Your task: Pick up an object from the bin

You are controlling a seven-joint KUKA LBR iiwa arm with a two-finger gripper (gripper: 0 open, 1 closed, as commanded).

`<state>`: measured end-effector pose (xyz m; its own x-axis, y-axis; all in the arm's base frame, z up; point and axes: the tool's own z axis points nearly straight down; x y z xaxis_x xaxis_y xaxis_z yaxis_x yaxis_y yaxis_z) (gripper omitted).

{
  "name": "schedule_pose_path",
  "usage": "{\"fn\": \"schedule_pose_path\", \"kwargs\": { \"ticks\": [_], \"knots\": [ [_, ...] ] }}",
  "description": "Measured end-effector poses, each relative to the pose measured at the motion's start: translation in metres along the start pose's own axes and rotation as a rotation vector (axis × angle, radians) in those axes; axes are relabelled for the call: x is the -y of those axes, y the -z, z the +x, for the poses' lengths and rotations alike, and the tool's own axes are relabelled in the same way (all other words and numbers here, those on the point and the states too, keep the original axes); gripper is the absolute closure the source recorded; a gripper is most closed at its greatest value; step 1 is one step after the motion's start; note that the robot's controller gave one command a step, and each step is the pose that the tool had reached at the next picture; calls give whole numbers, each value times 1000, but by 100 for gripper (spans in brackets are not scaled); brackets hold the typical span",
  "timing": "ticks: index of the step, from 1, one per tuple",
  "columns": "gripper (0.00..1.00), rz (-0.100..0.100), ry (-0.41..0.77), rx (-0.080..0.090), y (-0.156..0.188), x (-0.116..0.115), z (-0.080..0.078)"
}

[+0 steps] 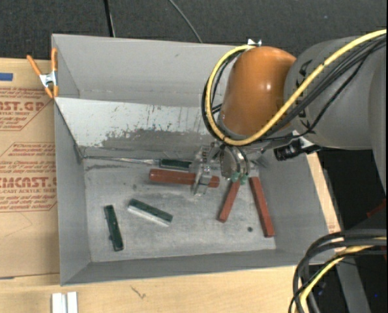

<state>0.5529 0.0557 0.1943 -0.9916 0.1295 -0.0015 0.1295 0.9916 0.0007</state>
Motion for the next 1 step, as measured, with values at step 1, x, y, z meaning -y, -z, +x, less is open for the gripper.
{"fn": "schedule_pose_path", "kwargs": {
  "ticks": [1],
  "knots": [
    [100, 2, 48, -5, 10, 0, 2]
  ]
}}
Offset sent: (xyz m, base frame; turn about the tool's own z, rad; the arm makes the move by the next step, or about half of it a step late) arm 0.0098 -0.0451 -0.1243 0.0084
